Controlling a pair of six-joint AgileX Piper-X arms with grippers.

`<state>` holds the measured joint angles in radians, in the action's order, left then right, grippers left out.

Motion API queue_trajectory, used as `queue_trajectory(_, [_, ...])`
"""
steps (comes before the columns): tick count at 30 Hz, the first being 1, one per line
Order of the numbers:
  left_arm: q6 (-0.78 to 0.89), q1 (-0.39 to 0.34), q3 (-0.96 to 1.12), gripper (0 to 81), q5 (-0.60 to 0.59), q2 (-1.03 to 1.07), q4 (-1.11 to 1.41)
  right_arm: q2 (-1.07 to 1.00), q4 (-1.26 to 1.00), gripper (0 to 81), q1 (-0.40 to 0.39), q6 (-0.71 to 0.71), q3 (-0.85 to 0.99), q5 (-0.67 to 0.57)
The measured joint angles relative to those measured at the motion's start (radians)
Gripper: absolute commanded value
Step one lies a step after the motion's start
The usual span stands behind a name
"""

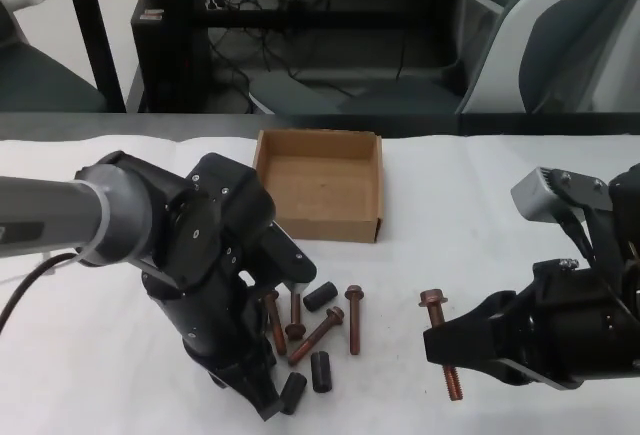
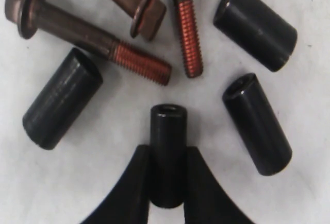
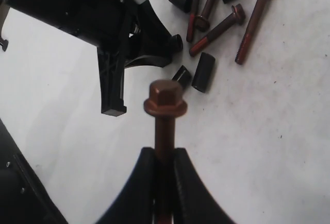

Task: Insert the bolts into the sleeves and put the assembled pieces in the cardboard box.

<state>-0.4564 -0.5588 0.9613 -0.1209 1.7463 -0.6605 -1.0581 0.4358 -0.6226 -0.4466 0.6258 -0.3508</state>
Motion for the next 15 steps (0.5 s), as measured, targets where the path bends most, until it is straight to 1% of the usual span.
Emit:
queue_trajectory(9, [0.038, 0.008, 0.000, 1.7, 0.000, -0.009, -0.008, 0.000, 0.000, 0.0, 0.000, 0.000, 0.000, 0.000])
queue_trajectory(11, [0.048, 0.011, -0.007, 1.7, -0.004, -0.030, -0.014, 0.004, 0.000, 0.0, 0.000, -0.005, 0.000, -0.002])
queue_trajectory(15, [0.063, 0.012, -0.038, 1.7, -0.055, -0.124, -0.002, 0.025, -0.001, 0.0, 0.000, -0.008, 0.000, -0.001])
